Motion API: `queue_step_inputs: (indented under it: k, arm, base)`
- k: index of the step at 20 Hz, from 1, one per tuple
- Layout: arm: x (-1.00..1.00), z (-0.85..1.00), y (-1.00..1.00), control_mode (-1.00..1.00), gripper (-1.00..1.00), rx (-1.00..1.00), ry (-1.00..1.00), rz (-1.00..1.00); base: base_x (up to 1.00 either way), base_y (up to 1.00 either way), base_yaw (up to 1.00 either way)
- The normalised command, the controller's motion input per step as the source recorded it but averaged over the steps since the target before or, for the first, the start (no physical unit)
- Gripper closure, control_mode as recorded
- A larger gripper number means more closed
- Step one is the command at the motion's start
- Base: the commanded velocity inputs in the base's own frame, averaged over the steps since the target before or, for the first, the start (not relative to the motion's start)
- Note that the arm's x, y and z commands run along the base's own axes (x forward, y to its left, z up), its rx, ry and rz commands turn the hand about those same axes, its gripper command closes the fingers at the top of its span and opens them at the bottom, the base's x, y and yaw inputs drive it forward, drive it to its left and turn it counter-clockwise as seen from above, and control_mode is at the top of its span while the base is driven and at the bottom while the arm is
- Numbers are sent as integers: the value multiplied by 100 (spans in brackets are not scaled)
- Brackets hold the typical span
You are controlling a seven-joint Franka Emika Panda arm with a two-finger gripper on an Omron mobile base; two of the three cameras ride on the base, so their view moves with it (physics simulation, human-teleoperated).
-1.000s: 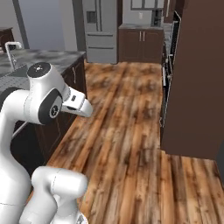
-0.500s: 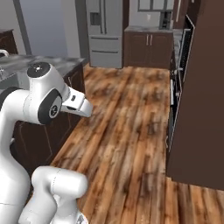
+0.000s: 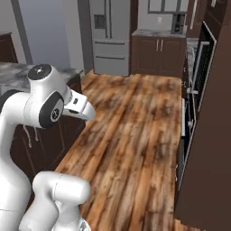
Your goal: There is a tray on the dining counter. Grab the cup, mug, and pitcher and place them on the tray. The pitcher may be placed next to the tray if it cannot fit the tray.
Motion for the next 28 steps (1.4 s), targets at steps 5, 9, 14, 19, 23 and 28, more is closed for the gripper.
queue_step_inputs:
  k: [5, 9, 14, 19, 23, 28]
  arm:
    - [0, 0, 0, 100, -100, 0, 0, 0]
    - [0, 0, 0, 100, -100, 0, 0, 0]
    - [0, 0, 0, 100, -100, 0, 0, 0]
    - [0, 0, 0, 100, -100, 0, 0, 0]
    - [0, 0, 0, 100, -100, 0, 0, 0]
    - [0, 0, 0, 100, -100, 0, 0, 0]
  base:
    - [100, 4, 4]
    - [100, 10, 0]
    - [100, 0, 0]
    - [100, 0, 0]
    - [100, 5, -1]
    - [100, 17, -8]
